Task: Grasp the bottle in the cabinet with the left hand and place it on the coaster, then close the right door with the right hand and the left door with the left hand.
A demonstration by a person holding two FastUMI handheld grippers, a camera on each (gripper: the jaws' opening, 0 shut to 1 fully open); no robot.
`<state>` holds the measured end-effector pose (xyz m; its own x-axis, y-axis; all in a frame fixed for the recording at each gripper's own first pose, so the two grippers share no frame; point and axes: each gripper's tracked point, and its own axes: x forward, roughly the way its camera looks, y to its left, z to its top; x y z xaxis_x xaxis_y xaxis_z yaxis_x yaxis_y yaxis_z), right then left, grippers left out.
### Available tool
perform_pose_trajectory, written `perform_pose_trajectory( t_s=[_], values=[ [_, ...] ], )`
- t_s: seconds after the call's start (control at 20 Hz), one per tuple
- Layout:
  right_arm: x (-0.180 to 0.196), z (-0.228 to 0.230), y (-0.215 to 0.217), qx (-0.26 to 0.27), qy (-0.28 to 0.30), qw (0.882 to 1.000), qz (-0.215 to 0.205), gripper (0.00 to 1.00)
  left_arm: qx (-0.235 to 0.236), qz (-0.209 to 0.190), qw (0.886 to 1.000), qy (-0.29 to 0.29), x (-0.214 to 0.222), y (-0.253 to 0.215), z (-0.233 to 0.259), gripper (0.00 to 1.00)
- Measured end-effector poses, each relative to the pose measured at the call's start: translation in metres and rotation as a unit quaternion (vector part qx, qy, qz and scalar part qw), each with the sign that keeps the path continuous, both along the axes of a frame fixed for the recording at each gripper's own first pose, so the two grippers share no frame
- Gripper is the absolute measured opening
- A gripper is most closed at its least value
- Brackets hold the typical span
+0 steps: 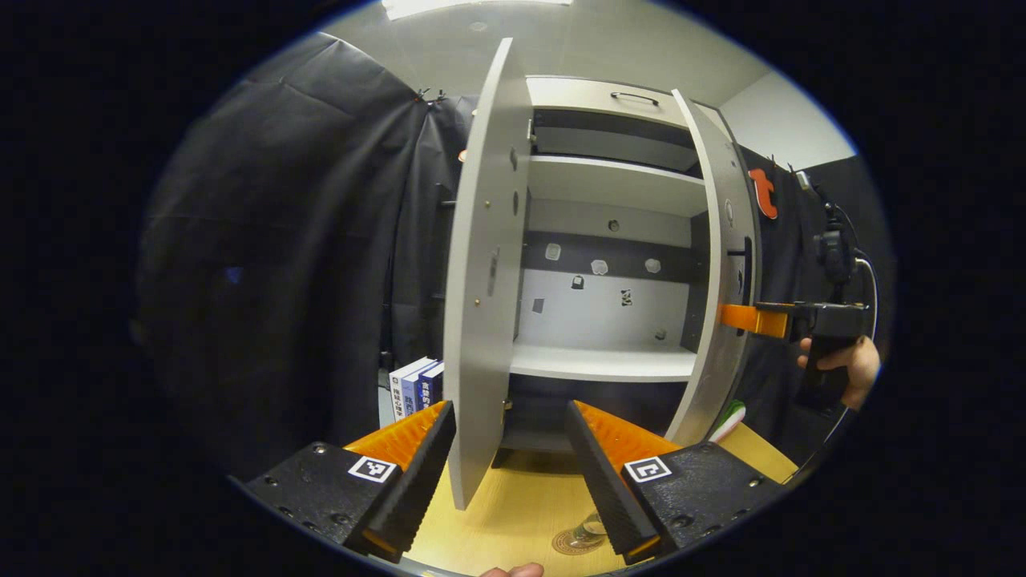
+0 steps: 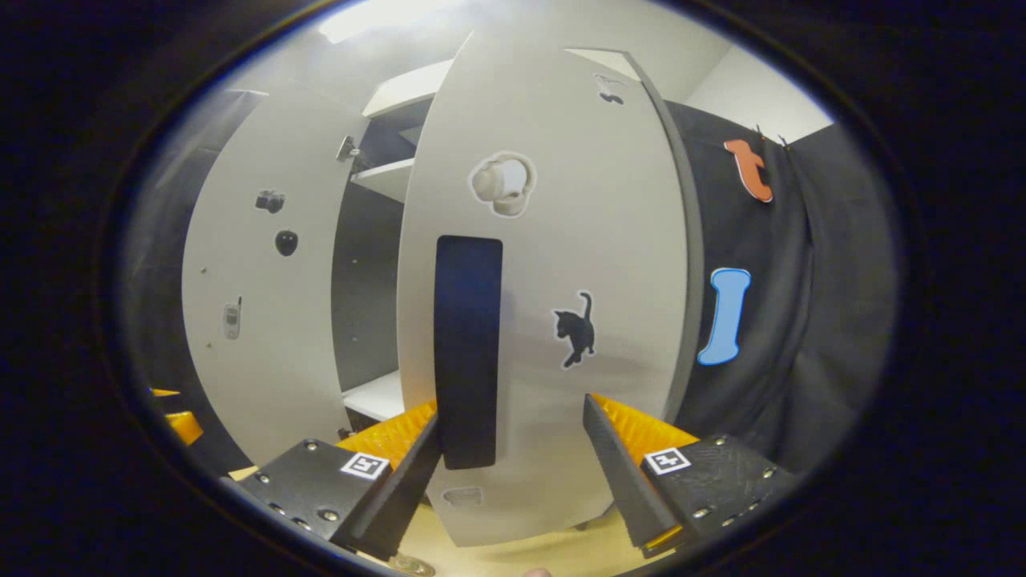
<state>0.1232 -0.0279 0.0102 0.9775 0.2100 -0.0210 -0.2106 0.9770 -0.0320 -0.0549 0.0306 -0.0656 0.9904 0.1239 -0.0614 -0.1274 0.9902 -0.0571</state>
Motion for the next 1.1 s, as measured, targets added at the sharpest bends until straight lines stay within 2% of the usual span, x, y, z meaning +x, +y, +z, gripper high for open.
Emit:
perform_pose_trajectory(
  t_s=[0.1,0.15,0.2,0.25,0.3,0.35,0.4,0.45,0.65,0.9,1.1],
  values=[
    [0.012,0.001,0.009,0.005,-0.009,1.000,-0.004,1.00,0.000,0.008,1.000,-0.001,0.002,0.017,0.007,0.89],
    [0.019,0.001,0.013,0.005,-0.011,1.000,-0.006,1.00,0.000,0.011,1.000,-0.001,0.003,0.025,0.010,0.85],
    [0.024,0.000,0.016,0.003,-0.012,1.000,-0.007,0.97,-0.002,0.015,1.000,-0.005,0.002,0.034,0.013,0.89],
    [0.029,0.000,0.020,0.000,-0.013,1.000,-0.009,1.00,-0.003,0.016,1.000,-0.006,0.004,0.042,0.016,0.85],
    [0.036,-0.001,0.022,-0.003,-0.014,1.000,-0.012,1.00,-0.004,0.018,1.000,-0.006,0.005,0.048,0.016,0.85],
    [0.039,-0.001,0.026,-0.005,-0.015,1.000,-0.016,0.96,-0.005,0.020,1.000,-0.005,0.004,0.055,0.018,0.90],
    [0.043,-0.002,0.029,-0.005,-0.016,1.000,-0.019,1.00,-0.006,0.021,1.000,-0.006,0.004,0.061,0.020,0.90],
    [0.047,-0.002,0.032,-0.003,-0.016,1.000,-0.022,0.96,-0.005,0.022,1.000,-0.005,0.008,0.067,0.021,0.90],
    [0.068,-0.002,0.035,0.008,-0.013,0.999,-0.037,1.00,-0.009,0.015,1.000,-0.006,0.009,0.080,0.028,0.90],
    [0.079,-0.003,0.039,0.008,-0.023,0.997,-0.071,0.97,-0.006,0.014,1.000,-0.009,0.015,0.098,0.041,0.90],
    [0.075,-0.001,0.041,0.019,-0.017,0.997,-0.076,1.00,-0.008,0.006,1.000,-0.007,0.024,0.110,0.050,0.90]
  ],
)
